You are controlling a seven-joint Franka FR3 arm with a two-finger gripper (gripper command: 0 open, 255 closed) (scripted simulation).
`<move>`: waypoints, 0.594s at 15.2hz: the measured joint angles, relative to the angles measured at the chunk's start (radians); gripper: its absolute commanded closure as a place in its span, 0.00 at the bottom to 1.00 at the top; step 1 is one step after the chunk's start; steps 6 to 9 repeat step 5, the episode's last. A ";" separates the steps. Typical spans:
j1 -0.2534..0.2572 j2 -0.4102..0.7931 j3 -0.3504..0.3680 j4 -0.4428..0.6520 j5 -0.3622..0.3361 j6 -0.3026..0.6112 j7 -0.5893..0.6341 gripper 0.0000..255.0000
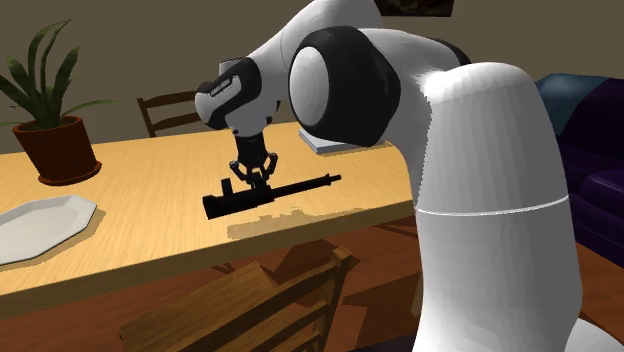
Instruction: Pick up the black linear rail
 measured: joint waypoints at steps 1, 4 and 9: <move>0.000 -0.008 0.001 0.002 0.002 -0.010 -0.001 1.00; -0.001 -0.021 0.002 0.022 0.005 -0.043 -0.005 1.00; 0.000 -0.021 0.003 0.031 0.006 -0.052 -0.005 1.00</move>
